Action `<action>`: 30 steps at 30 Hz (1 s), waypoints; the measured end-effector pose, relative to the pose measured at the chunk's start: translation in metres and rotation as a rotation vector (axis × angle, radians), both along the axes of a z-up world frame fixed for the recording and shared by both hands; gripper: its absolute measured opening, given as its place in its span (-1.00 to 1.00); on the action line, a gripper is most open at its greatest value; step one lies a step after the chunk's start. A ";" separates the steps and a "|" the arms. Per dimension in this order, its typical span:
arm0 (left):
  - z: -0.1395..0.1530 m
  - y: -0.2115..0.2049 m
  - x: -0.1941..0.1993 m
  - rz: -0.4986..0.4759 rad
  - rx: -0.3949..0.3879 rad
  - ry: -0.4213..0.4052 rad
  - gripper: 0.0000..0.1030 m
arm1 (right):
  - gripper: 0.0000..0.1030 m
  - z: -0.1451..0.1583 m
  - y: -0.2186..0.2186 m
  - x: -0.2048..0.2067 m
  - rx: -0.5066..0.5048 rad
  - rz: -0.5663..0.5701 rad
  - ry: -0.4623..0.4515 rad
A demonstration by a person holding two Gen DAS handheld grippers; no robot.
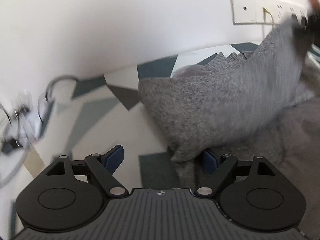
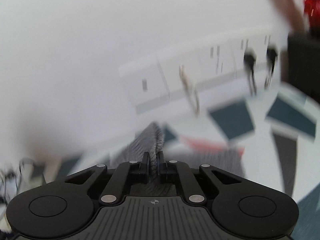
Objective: Fold clothes
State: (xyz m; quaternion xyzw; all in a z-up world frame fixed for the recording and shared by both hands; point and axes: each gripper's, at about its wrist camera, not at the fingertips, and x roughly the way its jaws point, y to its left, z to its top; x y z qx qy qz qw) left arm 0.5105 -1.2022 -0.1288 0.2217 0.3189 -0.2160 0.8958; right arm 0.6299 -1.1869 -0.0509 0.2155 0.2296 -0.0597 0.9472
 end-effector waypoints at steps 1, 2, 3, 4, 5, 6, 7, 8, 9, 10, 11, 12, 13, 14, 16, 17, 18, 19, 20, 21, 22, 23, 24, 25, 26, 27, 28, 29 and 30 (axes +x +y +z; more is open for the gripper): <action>0.000 0.000 -0.001 0.000 0.020 -0.028 0.63 | -0.88 0.010 -0.003 -0.003 -0.024 -0.021 -0.022; 0.000 0.002 -0.001 0.004 0.027 -0.046 0.63 | -0.88 0.014 -0.007 -0.005 -0.036 -0.034 -0.016; 0.001 0.006 0.001 0.012 0.010 -0.041 0.63 | -0.88 0.015 -0.011 -0.005 -0.032 -0.037 0.009; 0.001 0.010 0.003 0.019 -0.005 -0.035 0.63 | -0.88 0.015 -0.016 -0.006 -0.029 -0.040 0.034; 0.000 0.012 0.005 0.023 -0.012 -0.024 0.63 | -0.88 0.015 -0.020 -0.006 -0.025 -0.043 0.059; -0.001 0.013 0.007 0.023 -0.014 -0.017 0.63 | -0.88 0.010 -0.023 -0.007 -0.026 -0.045 0.100; -0.001 0.013 0.007 0.013 -0.007 -0.018 0.64 | -0.88 -0.001 -0.025 -0.006 -0.030 -0.045 0.157; -0.002 0.012 0.007 0.004 0.000 -0.019 0.63 | -0.88 -0.011 -0.026 -0.006 -0.034 -0.044 0.213; -0.003 0.012 0.008 -0.008 0.007 -0.021 0.64 | -0.88 -0.021 -0.028 -0.008 -0.030 -0.048 0.258; -0.003 0.012 0.008 -0.024 0.013 -0.021 0.64 | -0.88 -0.030 -0.029 -0.012 -0.019 -0.056 0.292; -0.003 0.013 0.009 -0.040 0.018 -0.020 0.64 | -0.88 -0.039 -0.030 -0.016 -0.008 -0.064 0.325; -0.003 0.015 0.009 -0.053 0.018 -0.015 0.66 | -0.88 -0.048 -0.031 -0.019 0.003 -0.071 0.359; -0.003 0.017 0.011 -0.060 0.012 -0.004 0.67 | -0.88 -0.052 -0.032 -0.023 0.007 -0.077 0.377; -0.003 0.019 0.012 -0.066 0.006 0.008 0.72 | -0.87 -0.053 -0.031 -0.026 0.000 -0.082 0.377; -0.001 0.024 0.018 -0.083 -0.025 0.071 0.75 | -0.77 -0.050 -0.025 -0.030 -0.029 -0.094 0.377; 0.002 0.028 0.023 -0.110 -0.051 0.137 0.75 | -0.57 -0.048 -0.022 -0.030 -0.046 -0.101 0.379; 0.005 0.031 0.027 -0.136 -0.078 0.202 0.75 | -0.33 -0.045 -0.021 -0.029 -0.057 -0.101 0.377; 0.009 0.035 0.032 -0.162 -0.111 0.263 0.75 | -0.24 -0.040 -0.020 -0.027 -0.060 -0.094 0.370; 0.016 0.041 0.036 -0.179 -0.165 0.309 0.75 | -0.11 -0.035 -0.019 -0.026 -0.068 -0.090 0.356; 0.024 0.048 0.040 -0.182 -0.230 0.342 0.75 | -0.02 -0.030 -0.017 -0.026 -0.081 -0.089 0.335; 0.031 0.053 0.046 -0.176 -0.297 0.372 0.75 | 0.02 -0.026 -0.015 -0.026 -0.089 -0.086 0.317; 0.036 0.056 0.055 -0.151 -0.366 0.396 0.75 | 0.08 -0.023 -0.014 -0.024 -0.093 -0.083 0.301; 0.039 0.056 0.064 -0.119 -0.420 0.416 0.75 | 0.09 -0.021 -0.013 -0.021 -0.094 -0.078 0.293; 0.038 0.051 0.076 -0.074 -0.444 0.431 0.75 | 0.09 -0.022 -0.014 -0.017 -0.095 -0.079 0.297; 0.036 0.044 0.087 -0.030 -0.453 0.435 0.74 | 0.08 -0.024 -0.014 -0.012 -0.098 -0.085 0.304; 0.032 0.034 0.097 0.011 -0.433 0.417 0.71 | 0.08 -0.026 -0.015 -0.008 -0.101 -0.099 0.308; 0.027 0.025 0.107 0.053 -0.415 0.401 0.67 | 0.08 -0.030 -0.017 -0.004 -0.103 -0.120 0.306; 0.022 0.017 0.116 0.097 -0.400 0.389 0.60 | 0.08 -0.034 -0.018 -0.001 -0.105 -0.148 0.311; 0.016 0.010 0.124 0.133 -0.394 0.390 0.48 | 0.06 -0.038 -0.021 0.002 -0.105 -0.181 0.323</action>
